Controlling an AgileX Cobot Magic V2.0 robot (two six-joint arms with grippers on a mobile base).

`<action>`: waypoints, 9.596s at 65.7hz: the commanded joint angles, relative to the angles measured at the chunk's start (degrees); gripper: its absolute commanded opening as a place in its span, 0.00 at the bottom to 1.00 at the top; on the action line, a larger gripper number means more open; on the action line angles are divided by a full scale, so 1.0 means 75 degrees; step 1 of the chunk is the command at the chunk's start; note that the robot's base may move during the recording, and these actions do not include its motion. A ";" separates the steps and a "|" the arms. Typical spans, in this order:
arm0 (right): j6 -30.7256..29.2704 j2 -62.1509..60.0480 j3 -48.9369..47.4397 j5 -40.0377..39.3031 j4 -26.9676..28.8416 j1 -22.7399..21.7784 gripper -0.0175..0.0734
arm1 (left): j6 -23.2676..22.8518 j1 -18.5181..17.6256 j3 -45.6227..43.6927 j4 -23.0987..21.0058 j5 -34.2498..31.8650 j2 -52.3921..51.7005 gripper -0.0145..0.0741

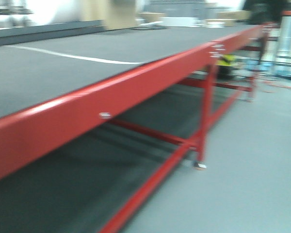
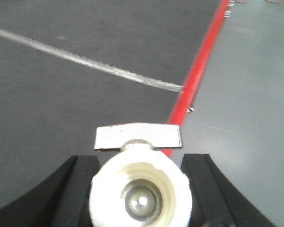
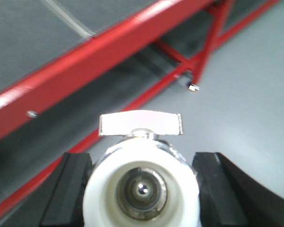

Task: Place valve from conveyor to right shelf box
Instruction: 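Hold both valves while driving the base to the blue-bin shelf, then extend both grippers with valves over a blue bin on the shelf, then open the right gripper to drop its valve into the blue bin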

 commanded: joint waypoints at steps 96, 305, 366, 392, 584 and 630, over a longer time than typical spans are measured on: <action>-0.0002 -0.0120 -0.0142 -0.0466 0.0008 -0.0007 0.01 | -0.0033 -0.0044 -0.0077 -0.0085 -0.0422 -0.0083 0.04; -0.0002 -0.0120 -0.0142 -0.0620 0.0008 -0.0007 0.01 | -0.0033 -0.0044 -0.0077 -0.0053 -0.0437 -0.0083 0.04; -0.0002 -0.0120 -0.0142 -0.0634 0.0008 -0.0007 0.01 | -0.0033 -0.0044 -0.0077 -0.0053 -0.0437 -0.0083 0.04; -0.0002 -0.0120 -0.0142 -0.0634 0.0008 -0.0007 0.01 | -0.0033 -0.0044 -0.0077 -0.0053 -0.0437 -0.0083 0.04; -0.0002 -0.0120 -0.0142 -0.0634 0.0008 -0.0007 0.01 | -0.0033 -0.0044 -0.0077 -0.0053 -0.0437 -0.0083 0.04; -0.0002 -0.0120 -0.0302 -0.0634 0.0008 -0.0007 0.01 | -0.0033 -0.0044 -0.0098 -0.0288 -0.0835 -0.0083 0.04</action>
